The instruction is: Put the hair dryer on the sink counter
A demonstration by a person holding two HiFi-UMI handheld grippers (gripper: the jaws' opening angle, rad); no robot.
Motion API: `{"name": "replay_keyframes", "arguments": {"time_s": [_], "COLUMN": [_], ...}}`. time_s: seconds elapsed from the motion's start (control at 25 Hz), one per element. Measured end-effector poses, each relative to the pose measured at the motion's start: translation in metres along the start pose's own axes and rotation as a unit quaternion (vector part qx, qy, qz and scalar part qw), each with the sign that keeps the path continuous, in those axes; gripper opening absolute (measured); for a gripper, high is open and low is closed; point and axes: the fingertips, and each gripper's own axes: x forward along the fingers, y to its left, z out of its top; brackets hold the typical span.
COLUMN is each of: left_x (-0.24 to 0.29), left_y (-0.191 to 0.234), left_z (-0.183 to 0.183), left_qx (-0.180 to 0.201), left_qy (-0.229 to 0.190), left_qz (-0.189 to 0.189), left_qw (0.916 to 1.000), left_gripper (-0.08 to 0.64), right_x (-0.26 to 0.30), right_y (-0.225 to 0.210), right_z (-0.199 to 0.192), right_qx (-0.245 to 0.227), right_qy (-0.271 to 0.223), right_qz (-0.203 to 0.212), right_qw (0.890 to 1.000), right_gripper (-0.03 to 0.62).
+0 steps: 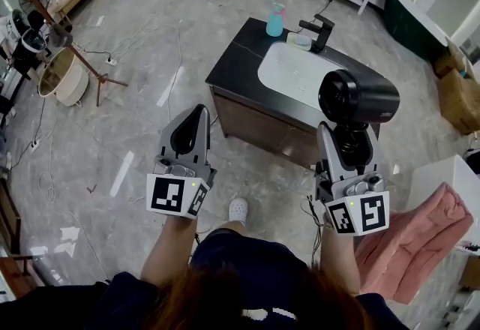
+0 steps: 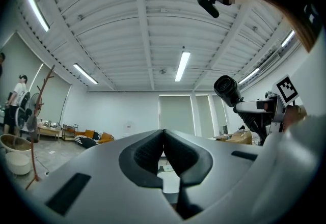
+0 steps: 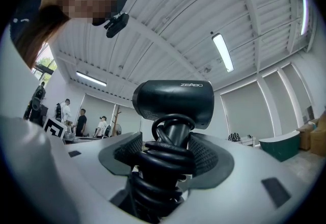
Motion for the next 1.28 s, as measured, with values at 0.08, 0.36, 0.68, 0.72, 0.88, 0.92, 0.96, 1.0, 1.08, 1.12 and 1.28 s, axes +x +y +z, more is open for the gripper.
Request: {"name": "replay_keyframes", "arguments": {"time_s": [0.08,0.36,0.68,0.72,0.88,0.92,0.96,1.0,1.08,1.12,1.28], "left_x": [0.032,0.121,0.19,0.198,0.24,0.255,0.27,0.286,0.319,0.336,0.396], "left_y": [0.021,0.073,0.106,0.11,0.128,0.132,0.135,0.139,0.145,0.147,0.148], "left_z": [-0.005,-0.02,-0.05,-0.052,-0.063,-0.066,-0.068,-0.068,-0.067,-0.067,-0.069], "left_qx": [0.004,0.0,-0.007,-0.007,-0.008,-0.008,-0.007,-0.005,-0.003,-0.002,0.004], "left_qy": [-0.001,-0.002,0.012,0.012,0.014,0.015,0.016,0.015,0.009,0.007,-0.003], "left_qz": [-0.006,-0.028,-0.023,-0.02,0.003,0.008,0.014,0.02,0.033,0.039,0.061], "left_qw": [1.0,0.9996,0.9996,0.9997,0.9999,0.9998,0.9998,0.9997,0.9994,0.9992,0.9981], "left_gripper": [0.018,0.018,0.018,0.018,0.018,0.018,0.018,0.018,0.018,0.018,0.018], "right_x": [0.034,0.129,0.2,0.211,0.262,0.277,0.292,0.308,0.338,0.352,0.4], "right_y": [-0.008,-0.037,-0.073,-0.079,-0.107,-0.116,-0.125,-0.135,-0.155,-0.166,-0.213], "right_z": [-0.007,-0.025,-0.058,-0.061,-0.074,-0.078,-0.081,-0.083,-0.086,-0.086,-0.091], "right_qx": [-0.005,-0.005,0.008,0.01,0.014,0.016,0.018,0.019,0.018,0.018,0.022], "right_qy": [-0.001,-0.004,0.009,0.009,0.009,0.01,0.012,0.013,0.014,0.015,0.014], "right_qz": [-0.004,-0.021,-0.017,-0.015,0.002,0.008,0.016,0.024,0.04,0.047,0.073], "right_qw": [1.0,1.0,1.0,1.0,1.0,1.0,1.0,0.999,0.999,0.999,0.997], "right_gripper": [0.298,0.298,0.298,0.298,0.298,0.298,0.298,0.298,0.298,0.298,0.298]}}
